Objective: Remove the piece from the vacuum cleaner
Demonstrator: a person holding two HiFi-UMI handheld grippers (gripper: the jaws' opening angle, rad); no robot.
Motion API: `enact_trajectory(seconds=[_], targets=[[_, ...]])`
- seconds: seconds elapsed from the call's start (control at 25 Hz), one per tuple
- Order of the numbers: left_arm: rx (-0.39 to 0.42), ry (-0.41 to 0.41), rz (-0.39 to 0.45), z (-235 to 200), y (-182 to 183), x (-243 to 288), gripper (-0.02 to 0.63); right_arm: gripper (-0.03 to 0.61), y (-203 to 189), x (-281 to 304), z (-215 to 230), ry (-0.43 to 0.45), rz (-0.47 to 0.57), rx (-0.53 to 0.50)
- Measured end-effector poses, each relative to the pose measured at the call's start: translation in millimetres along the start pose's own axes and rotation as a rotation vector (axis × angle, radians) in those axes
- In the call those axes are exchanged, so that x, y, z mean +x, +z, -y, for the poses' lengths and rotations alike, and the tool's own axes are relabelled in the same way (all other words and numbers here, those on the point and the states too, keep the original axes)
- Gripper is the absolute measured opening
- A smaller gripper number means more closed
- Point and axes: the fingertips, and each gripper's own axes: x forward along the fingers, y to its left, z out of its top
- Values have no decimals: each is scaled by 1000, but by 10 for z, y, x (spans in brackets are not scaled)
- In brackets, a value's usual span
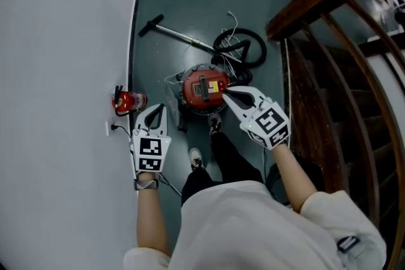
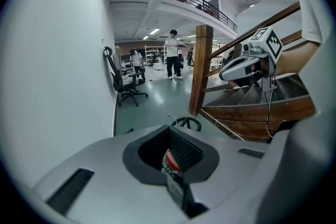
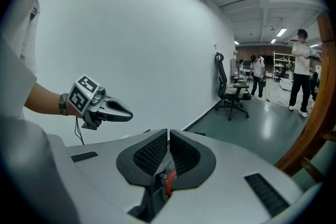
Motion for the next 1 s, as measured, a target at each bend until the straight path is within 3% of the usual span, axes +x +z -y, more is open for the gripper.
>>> enact_trajectory(seconds=[0.56,1.0], targets=[[-168,49,-100,-115,-611,586,-2,32,-759,639,276,84,-115,123],[-201,18,-194,57,-1193,1161,-2,32,-1567,1142,342,134,-237,205]])
